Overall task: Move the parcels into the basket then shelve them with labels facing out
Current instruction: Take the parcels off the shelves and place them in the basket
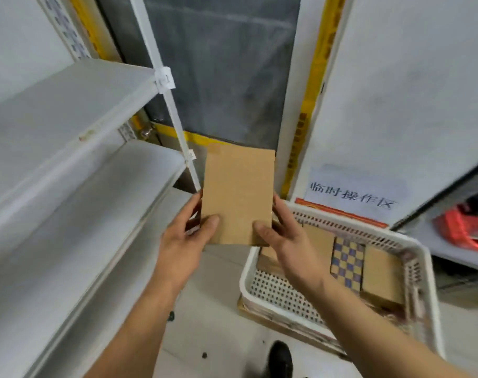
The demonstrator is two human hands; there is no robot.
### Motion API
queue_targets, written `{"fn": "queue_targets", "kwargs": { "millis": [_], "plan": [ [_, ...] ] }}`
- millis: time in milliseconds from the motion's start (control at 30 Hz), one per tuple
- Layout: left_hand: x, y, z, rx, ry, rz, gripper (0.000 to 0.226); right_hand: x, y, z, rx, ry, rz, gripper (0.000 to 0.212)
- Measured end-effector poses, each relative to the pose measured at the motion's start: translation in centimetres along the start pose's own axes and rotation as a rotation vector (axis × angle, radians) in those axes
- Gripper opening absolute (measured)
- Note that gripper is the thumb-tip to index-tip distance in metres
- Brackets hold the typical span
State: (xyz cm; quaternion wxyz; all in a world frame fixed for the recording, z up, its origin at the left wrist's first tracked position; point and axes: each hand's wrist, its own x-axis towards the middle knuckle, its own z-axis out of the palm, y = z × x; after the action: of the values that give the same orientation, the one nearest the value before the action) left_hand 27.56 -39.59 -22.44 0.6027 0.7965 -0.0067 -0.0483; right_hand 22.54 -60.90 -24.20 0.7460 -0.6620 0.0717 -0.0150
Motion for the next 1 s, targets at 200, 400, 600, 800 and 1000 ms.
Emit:
{"fn": "queue_targets", "kwargs": {
  "millis": [200, 400, 600, 800, 1000],
  "plan": [
    [3.2, -3.5, 11.3, 0.089, -0.212, -0.144, 0.062, 0.8, 5.6, -9.4, 0.015, 0.110, 0.149, 0.067],
    [7.7, -9.3, 18.8, 0.179, -0.371, -0.244, 0.061, 3.4, 12.1, -14.3, 0.034, 0.248, 0.314, 0.063],
    [12.8, -16.9, 22.9, 0.244, -0.466, -0.354, 0.078, 7.3, 18.8, -16.6, 0.116, 0.319, 0.429, 0.062],
    [16.2, -21.9, 24.8, 0.252, -0.490, -0.423, 0.067, 10.5, 25.6, -17.4, 0.140, 0.351, 0.535, 0.068],
    [17.6, -24.1, 26.3, 0.385, -0.473, -0.397, 0.067, 11.9, 29.5, -17.7, 0.173, 0.397, 0.555, 0.071]
  ]
}}
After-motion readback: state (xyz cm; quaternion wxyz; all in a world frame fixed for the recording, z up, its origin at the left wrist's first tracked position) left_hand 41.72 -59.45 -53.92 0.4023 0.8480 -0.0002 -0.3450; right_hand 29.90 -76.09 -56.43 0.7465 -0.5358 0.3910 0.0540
